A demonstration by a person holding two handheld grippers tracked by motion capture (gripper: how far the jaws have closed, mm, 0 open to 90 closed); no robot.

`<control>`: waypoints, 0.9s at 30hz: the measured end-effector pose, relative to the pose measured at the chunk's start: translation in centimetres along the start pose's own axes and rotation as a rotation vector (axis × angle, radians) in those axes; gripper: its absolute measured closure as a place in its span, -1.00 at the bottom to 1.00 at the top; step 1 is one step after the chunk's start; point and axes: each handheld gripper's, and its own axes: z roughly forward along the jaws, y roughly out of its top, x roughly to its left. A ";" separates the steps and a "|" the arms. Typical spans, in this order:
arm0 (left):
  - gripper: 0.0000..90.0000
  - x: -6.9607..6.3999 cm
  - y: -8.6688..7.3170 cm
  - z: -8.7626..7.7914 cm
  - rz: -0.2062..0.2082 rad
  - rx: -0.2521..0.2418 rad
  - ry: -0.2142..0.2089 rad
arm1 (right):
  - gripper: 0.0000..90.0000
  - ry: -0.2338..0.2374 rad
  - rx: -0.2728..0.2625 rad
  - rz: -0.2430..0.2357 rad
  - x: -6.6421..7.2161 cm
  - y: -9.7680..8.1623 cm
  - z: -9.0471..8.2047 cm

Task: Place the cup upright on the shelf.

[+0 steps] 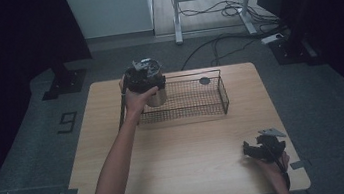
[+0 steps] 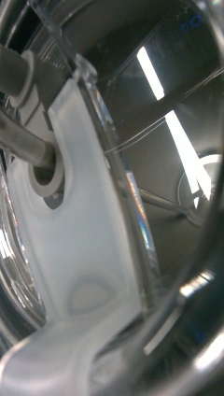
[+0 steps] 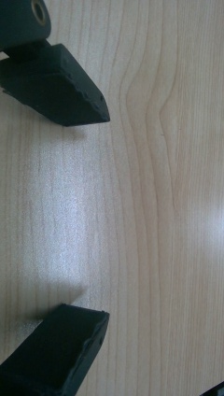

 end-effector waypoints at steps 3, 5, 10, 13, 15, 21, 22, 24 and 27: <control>-0.90 0.0 -0.4 0.7 -0.003 0.020 -0.004 | -0.88 -0.001 0.000 0.000 0.0 0.0 0.0; -0.90 0.0 -0.6 1.2 -0.001 0.023 -0.003 | -0.88 -0.001 -0.001 0.000 0.0 0.0 0.0; -0.90 -0.1 -0.9 2.1 -0.014 0.021 -0.004 | -0.88 -0.001 -0.001 0.000 0.0 0.0 0.0; -0.90 -0.1 -1.2 2.5 -0.016 0.020 -0.002 | -0.88 -0.002 -0.001 0.000 0.0 0.0 0.0; -0.91 -0.2 -1.6 2.8 -0.021 0.034 -0.005 | -0.88 -0.002 -0.001 0.000 0.0 0.0 0.0; -0.91 -0.5 -2.1 3.5 -0.008 0.047 0.009 | -0.87 -0.002 -0.002 0.000 0.0 0.0 0.0; -0.90 -0.5 -2.2 3.6 -0.014 0.050 0.007 | -0.87 -0.002 -0.002 0.001 0.0 0.0 0.0; -0.90 -0.5 -2.3 3.7 -0.019 0.050 0.004 | -0.87 -0.003 -0.002 0.001 0.0 0.0 0.0; -0.90 -0.4 -2.6 4.0 -0.025 0.056 0.007 | -0.87 -0.003 -0.002 0.001 0.0 0.0 0.0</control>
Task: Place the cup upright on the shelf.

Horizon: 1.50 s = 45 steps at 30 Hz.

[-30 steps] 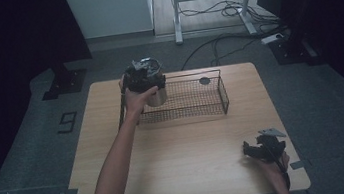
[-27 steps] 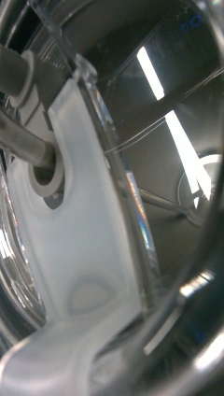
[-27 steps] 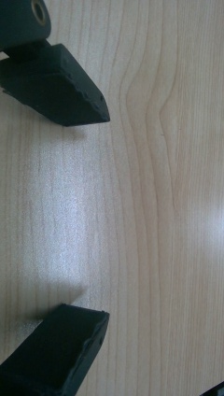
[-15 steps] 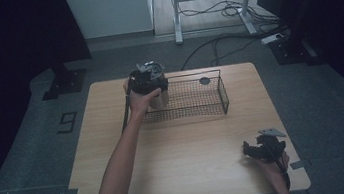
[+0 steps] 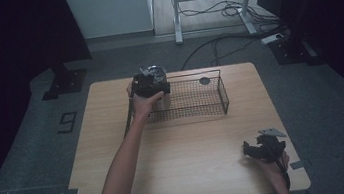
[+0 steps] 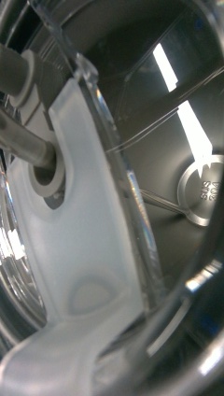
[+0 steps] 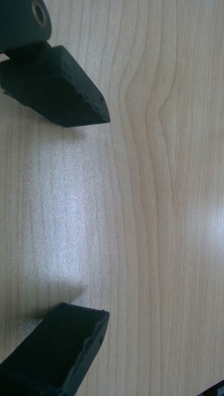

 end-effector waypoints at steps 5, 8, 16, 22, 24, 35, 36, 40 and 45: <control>-0.90 0.0 -0.4 0.5 -0.007 0.011 -0.002 | -0.87 0.000 0.000 0.000 0.0 0.0 0.0; -0.90 -0.2 -0.9 0.9 -0.008 0.019 -0.004 | -0.87 -0.001 -0.001 0.001 0.0 0.0 0.0; -0.91 -0.6 -1.5 1.7 -0.003 0.029 -0.002 | -0.86 0.000 -0.001 -0.001 0.0 0.0 0.0; -0.91 -0.9 -2.0 1.9 0.031 0.029 0.016 | -0.86 0.000 -0.002 -0.001 0.0 0.0 0.0; -0.91 -1.0 -2.3 2.0 0.036 0.021 0.024 | -0.86 0.000 -0.002 -0.001 0.0 0.0 0.0; -0.91 -1.1 -2.9 2.0 0.051 0.014 0.011 | -0.86 0.000 -0.002 -0.002 0.0 0.0 0.0; -0.91 -1.1 -2.9 2.0 0.051 0.014 0.011 | -0.86 0.000 -0.002 -0.002 0.0 0.0 0.0; -0.91 -1.0 -3.3 1.9 0.052 0.002 0.004 | -0.86 0.000 -0.002 -0.001 0.0 0.0 0.0; -0.92 -0.7 -3.5 1.6 0.030 0.003 -0.003 | -0.85 0.001 -0.002 -0.003 0.0 0.0 -0.1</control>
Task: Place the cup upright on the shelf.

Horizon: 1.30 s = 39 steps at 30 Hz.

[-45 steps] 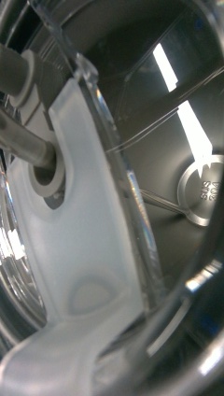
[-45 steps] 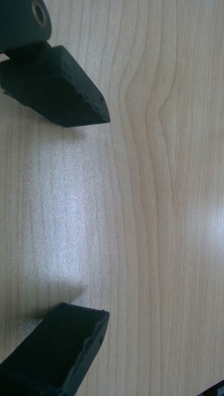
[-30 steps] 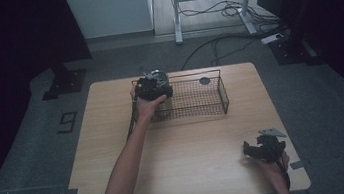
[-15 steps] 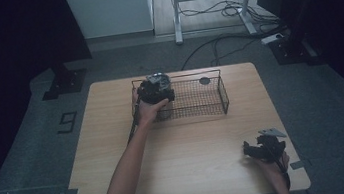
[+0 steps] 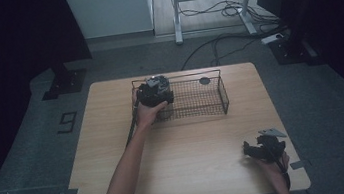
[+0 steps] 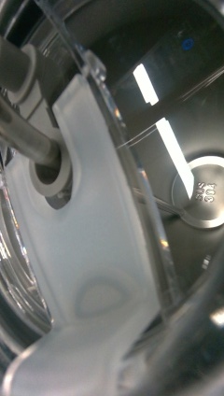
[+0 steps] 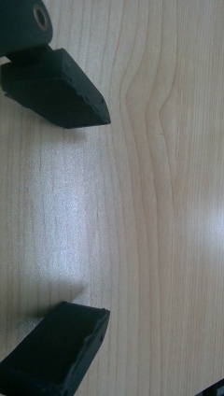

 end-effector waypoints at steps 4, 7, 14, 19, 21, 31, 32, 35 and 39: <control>-0.98 0.0 -0.2 -0.1 0.009 0.012 -0.008 | -0.85 0.000 0.000 0.000 0.0 0.0 0.0; -1.00 -0.2 -0.4 -0.3 0.022 0.011 0.001 | -0.85 0.000 0.000 0.000 0.0 0.0 0.0; -1.00 -0.3 0.0 -1.4 0.013 -0.016 0.005 | -0.85 0.000 0.000 0.000 0.0 0.0 0.0; -1.00 -0.3 -0.1 -2.8 0.022 -0.034 0.011 | -0.85 0.000 0.000 0.000 0.0 0.0 0.0; -1.00 -0.3 -0.2 -3.3 0.030 -0.041 0.015 | -0.85 0.000 0.000 0.000 0.0 0.0 0.0; -1.00 -0.5 -0.7 -7.0 0.073 -0.045 0.031 | -0.85 -0.001 -0.001 -0.001 0.0 0.0 0.0; -1.00 -0.4 -0.8 -7.5 0.071 -0.046 0.028 | -0.85 -0.001 -0.001 -0.001 0.0 0.0 0.0; -1.00 -0.3 -1.3 -8.4 0.074 -0.043 0.018 | -0.85 -0.001 -0.001 0.000 0.0 0.0 0.0; -1.00 -0.3 -2.6 -10.2 0.079 -0.041 0.001 | -0.85 -0.001 -0.002 -0.002 0.0 0.0 0.0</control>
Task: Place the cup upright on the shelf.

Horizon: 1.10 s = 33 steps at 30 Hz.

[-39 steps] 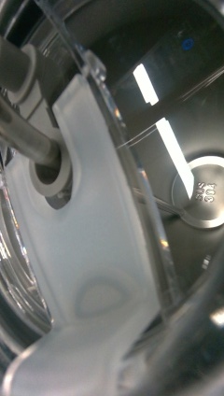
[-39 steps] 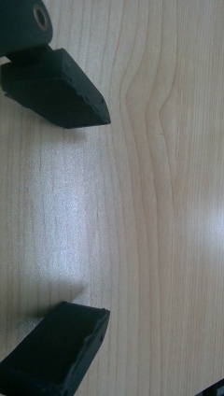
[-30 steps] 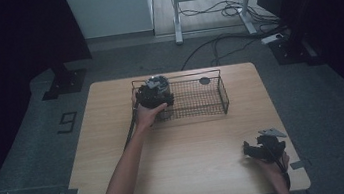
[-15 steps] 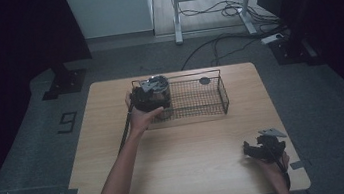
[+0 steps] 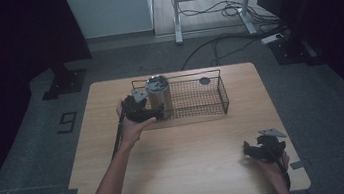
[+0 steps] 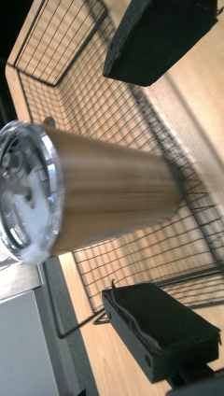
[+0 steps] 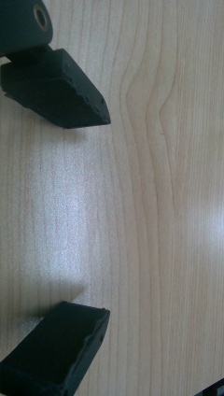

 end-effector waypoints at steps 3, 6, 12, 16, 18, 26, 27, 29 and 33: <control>-1.00 -0.1 -1.1 -1.2 -0.011 0.004 -0.022 | -0.85 -0.001 0.002 0.004 0.0 0.0 0.0; -1.00 -0.2 -2.3 -2.1 -0.009 0.017 -0.037 | -0.85 0.000 0.002 0.003 0.0 0.0 0.0; -1.00 -0.4 -4.7 -4.4 -0.019 0.015 -0.073 | -0.85 0.000 0.002 0.003 0.0 0.0 0.0; -1.00 -0.5 -6.4 -5.7 -0.023 0.025 -0.089 | -0.85 0.000 0.002 0.003 0.0 0.0 0.0; -1.00 -0.5 -7.4 -6.2 -0.026 0.043 -0.094 | -0.85 0.000 0.002 0.003 0.0 0.0 0.0; -0.99 -0.9 -10.9 -7.6 -0.036 0.082 -0.120 | -0.85 0.000 0.002 0.003 0.0 0.0 0.0; -0.99 -0.9 -11.4 -7.7 -0.034 0.092 -0.122 | -0.85 0.000 0.002 0.003 0.0 0.0 0.0; -0.98 -0.8 -11.9 -7.8 -0.031 0.105 -0.118 | -0.85 -0.001 0.002 0.003 0.0 0.0 0.0; -0.95 -0.5 -12.7 -8.0 -0.051 0.113 -0.111 | -0.85 -0.002 0.003 0.004 0.0 0.0 0.0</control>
